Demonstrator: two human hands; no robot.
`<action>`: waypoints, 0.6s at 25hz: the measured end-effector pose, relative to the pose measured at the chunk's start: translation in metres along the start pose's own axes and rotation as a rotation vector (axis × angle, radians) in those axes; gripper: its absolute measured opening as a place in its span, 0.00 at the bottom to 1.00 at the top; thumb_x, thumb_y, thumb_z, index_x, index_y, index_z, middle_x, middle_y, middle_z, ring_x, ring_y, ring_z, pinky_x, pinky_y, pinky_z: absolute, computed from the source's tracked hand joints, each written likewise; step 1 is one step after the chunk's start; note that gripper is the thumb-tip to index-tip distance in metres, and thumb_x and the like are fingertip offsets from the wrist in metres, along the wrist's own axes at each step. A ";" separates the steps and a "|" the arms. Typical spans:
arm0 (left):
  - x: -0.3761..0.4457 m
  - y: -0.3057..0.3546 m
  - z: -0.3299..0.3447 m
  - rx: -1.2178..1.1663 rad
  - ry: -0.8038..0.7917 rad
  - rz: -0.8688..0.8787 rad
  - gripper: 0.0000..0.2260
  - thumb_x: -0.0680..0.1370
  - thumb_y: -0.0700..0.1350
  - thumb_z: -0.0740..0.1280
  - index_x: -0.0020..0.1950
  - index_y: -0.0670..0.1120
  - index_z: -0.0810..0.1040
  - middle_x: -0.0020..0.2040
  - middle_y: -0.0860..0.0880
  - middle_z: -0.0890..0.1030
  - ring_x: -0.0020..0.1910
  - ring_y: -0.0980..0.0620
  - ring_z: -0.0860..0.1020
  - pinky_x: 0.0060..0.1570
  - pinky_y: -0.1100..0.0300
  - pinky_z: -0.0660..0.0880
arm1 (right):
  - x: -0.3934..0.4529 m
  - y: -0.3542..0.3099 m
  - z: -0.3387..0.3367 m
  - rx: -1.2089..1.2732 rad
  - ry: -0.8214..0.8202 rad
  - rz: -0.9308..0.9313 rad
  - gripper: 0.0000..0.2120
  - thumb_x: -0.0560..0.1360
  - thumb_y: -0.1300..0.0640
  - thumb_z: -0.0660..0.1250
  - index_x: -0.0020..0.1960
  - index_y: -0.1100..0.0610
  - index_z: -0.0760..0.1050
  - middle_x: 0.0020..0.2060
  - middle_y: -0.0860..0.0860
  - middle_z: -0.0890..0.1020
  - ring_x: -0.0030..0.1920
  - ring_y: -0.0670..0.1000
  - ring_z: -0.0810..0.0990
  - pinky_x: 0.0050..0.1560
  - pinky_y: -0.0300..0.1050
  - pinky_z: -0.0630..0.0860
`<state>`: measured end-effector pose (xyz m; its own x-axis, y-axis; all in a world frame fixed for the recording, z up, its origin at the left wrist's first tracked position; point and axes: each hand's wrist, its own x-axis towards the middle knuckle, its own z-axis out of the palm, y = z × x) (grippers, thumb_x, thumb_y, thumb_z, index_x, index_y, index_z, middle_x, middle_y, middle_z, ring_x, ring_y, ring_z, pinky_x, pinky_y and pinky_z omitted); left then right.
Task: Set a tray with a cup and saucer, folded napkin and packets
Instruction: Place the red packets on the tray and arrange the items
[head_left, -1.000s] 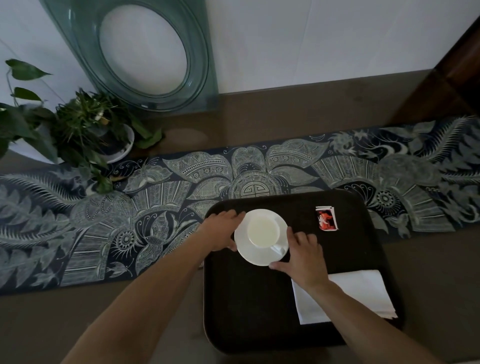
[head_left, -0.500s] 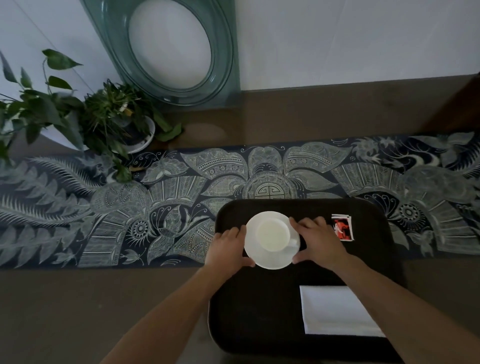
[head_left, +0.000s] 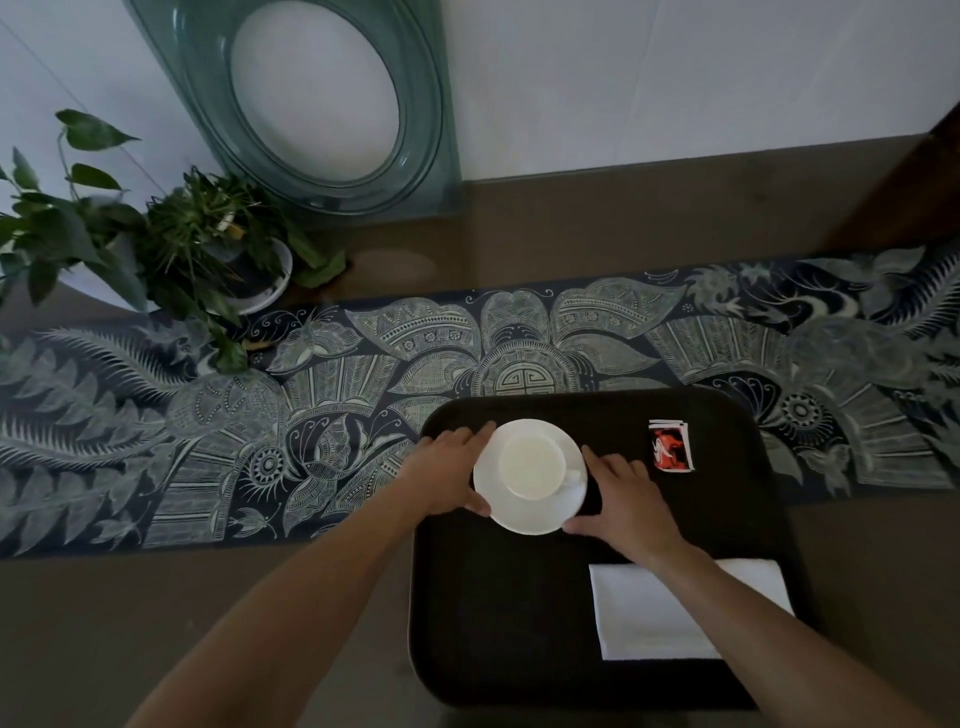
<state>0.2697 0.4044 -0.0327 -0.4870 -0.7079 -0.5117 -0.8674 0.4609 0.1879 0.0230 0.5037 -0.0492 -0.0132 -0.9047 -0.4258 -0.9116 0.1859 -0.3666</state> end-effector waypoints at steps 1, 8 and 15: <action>0.003 0.000 -0.002 0.023 -0.018 0.024 0.53 0.65 0.61 0.76 0.79 0.52 0.46 0.69 0.46 0.68 0.68 0.44 0.67 0.66 0.44 0.63 | -0.001 -0.001 0.004 0.022 0.015 0.010 0.51 0.64 0.35 0.73 0.78 0.49 0.52 0.68 0.50 0.68 0.67 0.54 0.65 0.64 0.53 0.69; 0.000 -0.003 0.005 -0.004 0.008 0.040 0.52 0.65 0.63 0.74 0.79 0.51 0.47 0.65 0.46 0.69 0.65 0.44 0.68 0.64 0.45 0.65 | 0.009 -0.002 -0.003 0.021 -0.036 0.010 0.50 0.65 0.38 0.74 0.78 0.48 0.51 0.67 0.49 0.71 0.66 0.53 0.65 0.65 0.52 0.69; -0.010 -0.007 0.023 -0.110 0.051 -0.010 0.52 0.66 0.65 0.72 0.79 0.50 0.45 0.67 0.46 0.67 0.67 0.45 0.66 0.70 0.46 0.58 | 0.025 -0.006 -0.019 -0.016 -0.121 -0.056 0.50 0.67 0.42 0.75 0.79 0.47 0.49 0.61 0.49 0.75 0.64 0.54 0.68 0.62 0.55 0.71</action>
<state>0.2835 0.4203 -0.0481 -0.4800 -0.7401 -0.4710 -0.8771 0.3935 0.2754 0.0206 0.4730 -0.0421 0.0865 -0.8606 -0.5019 -0.9159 0.1295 -0.3800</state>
